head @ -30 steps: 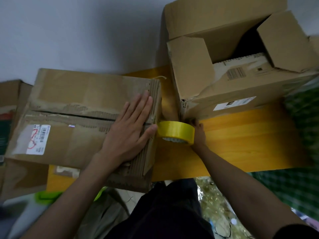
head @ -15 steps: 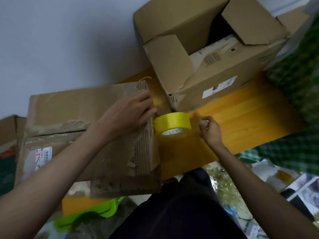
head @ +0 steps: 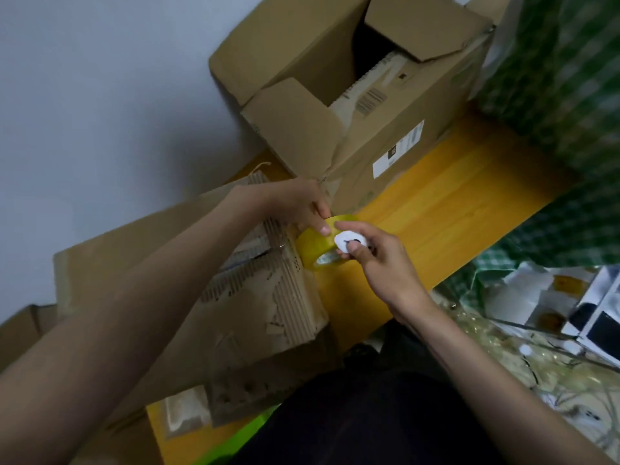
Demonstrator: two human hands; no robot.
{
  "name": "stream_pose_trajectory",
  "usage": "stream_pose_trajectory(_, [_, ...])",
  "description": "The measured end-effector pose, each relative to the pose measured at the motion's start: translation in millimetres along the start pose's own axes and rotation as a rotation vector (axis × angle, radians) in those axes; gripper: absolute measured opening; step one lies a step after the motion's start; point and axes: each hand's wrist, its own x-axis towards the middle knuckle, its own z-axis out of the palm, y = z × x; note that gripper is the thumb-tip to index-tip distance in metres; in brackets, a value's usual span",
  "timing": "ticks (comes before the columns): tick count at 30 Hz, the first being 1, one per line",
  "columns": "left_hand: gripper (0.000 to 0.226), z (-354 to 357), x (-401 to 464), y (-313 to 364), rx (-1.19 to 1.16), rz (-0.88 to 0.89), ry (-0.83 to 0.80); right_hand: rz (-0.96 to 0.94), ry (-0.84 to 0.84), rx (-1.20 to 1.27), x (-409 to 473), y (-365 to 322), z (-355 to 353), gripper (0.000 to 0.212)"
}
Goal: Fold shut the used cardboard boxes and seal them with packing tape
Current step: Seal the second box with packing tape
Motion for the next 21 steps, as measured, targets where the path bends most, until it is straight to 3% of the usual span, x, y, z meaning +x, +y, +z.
stream_pose_trajectory(4, [0.029,1.6,-1.3,1.0,0.028,0.055,0.028,0.050,-0.047,0.033,-3.2,-3.5,18.1,0.040])
stream_pose_trajectory(7, [0.038,4.2,-4.0,1.3,0.065,0.086,0.070,-0.006,0.018,0.012,-2.9,-8.6,22.7,0.035])
stream_pose_trajectory(12, [0.020,3.3,-6.2,3.7,0.071,0.053,0.058,-0.076,0.141,-0.071,2.0,-9.7,32.9,0.023])
stream_pose_trajectory(16, [0.038,4.1,-5.9,5.6,0.034,0.058,0.070,-0.117,0.203,-0.127,7.3,-8.9,48.1,0.013])
stream_pose_trajectory(21, [0.029,1.3,-8.1,7.6,0.031,0.030,0.040,-0.112,0.238,-0.127,10.2,-7.6,59.3,0.016])
